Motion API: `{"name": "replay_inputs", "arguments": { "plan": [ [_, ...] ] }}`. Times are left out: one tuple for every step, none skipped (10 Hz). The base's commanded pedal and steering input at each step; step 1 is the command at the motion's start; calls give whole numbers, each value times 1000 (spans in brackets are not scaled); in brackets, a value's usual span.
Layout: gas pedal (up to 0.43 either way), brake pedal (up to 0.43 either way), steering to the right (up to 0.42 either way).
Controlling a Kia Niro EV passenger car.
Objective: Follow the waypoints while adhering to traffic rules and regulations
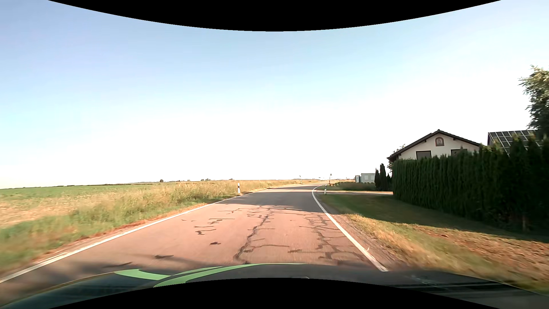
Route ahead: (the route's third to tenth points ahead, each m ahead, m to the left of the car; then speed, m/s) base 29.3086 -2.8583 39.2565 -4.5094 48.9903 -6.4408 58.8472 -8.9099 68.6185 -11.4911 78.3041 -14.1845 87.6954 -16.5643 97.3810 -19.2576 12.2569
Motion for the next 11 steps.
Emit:
{"name": "replay_inputs", "arguments": {
  "plan": [
    [500, 0, 16],
    [500, 0, 18],
    [488, 0, 17],
    [488, 0, 17],
    [488, 0, 17],
    [488, 0, 18],
    [488, 0, 19],
    [480, 0, 21],
    [480, 0, 22],
    [480, 0, 23],
    [480, 0, 24]
  ]
}}
